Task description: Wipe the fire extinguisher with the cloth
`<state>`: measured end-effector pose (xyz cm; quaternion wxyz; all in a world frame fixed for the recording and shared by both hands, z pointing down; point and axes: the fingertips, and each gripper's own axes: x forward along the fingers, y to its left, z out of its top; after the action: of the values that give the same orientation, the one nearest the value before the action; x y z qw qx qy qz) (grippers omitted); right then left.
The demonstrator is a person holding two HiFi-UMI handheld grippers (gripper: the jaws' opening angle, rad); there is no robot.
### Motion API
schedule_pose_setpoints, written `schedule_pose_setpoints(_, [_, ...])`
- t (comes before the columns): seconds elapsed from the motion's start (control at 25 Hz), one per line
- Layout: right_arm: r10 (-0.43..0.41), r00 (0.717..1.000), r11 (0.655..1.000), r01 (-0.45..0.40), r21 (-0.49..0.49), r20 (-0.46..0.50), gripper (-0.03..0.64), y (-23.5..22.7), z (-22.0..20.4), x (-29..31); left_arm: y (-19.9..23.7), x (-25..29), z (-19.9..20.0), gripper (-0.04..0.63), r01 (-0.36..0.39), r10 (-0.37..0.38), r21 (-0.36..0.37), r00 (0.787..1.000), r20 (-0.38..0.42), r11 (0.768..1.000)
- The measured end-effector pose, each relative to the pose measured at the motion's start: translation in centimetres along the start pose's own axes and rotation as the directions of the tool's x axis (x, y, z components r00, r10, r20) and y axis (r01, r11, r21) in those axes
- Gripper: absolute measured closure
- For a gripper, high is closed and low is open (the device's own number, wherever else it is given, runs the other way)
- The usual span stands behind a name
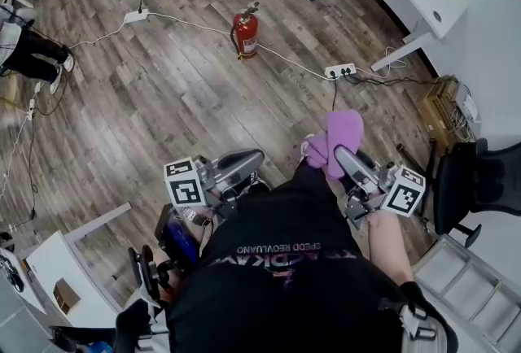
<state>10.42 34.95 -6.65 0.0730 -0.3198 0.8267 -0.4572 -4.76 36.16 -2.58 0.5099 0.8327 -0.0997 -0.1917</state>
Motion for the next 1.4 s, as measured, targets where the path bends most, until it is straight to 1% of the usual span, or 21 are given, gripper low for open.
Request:
schedule_pose_setpoints(0.12, [-0.001, 1.000, 1.000, 0.001, -0.006, 0.017, 0.531, -1.3, 2.7, -0.3, 0.3, 1.0, 0.9, 0.598, -0.027, 0.027, 0.014, 1.000, 0.009, 1.000])
schedule_pose_setpoints(0.28, [0.036, 0.999, 0.999, -0.036, -0.014, 0.005, 0.531, -2.7, 5.8, -0.6, 0.9, 3.7, 1.4, 0.598, -0.053, 0.053, 0.025, 0.998, 0.023, 0.998])
schedule_pose_setpoints(0.64, [0.084, 0.995, 0.996, -0.085, -0.011, -0.060, 0.532, -8.1, 12.6, -4.0, 2.3, 14.6, 1.7, 0.598, -0.081, 0.080, 0.035, 0.996, 0.036, 0.996])
schedule_pose_setpoints(0.8, [0.116, 0.989, 0.993, -0.117, -0.005, -0.091, 0.532, -10.5, 15.5, -5.4, 2.8, 19.2, 1.7, 0.598, -0.097, 0.094, 0.045, 0.994, 0.059, 0.994])
schedule_pose_setpoints(0.92, [0.143, 0.982, 0.990, -0.144, 0.000, -0.122, 0.532, -11.6, 16.8, -6.0, 3.3, 21.5, 1.4, 0.598, -0.114, 0.110, 0.046, 0.990, 0.085, 0.992])
schedule_pose_setpoints(1.16, [0.197, 0.964, 0.979, -0.202, -0.011, -0.177, 0.532, -12.8, 18.9, -6.1, 3.7, 24.1, 0.8, 0.598, -0.157, 0.151, 0.036, 0.980, 0.130, 0.987])
schedule_pose_setpoints(1.4, [0.231, 0.954, 0.972, -0.234, 0.005, -0.193, 0.532, -13.1, 20.0, -3.2, 4.3, 22.6, 2.5, 0.598, -0.219, 0.208, 0.043, 0.961, 0.180, 0.975])
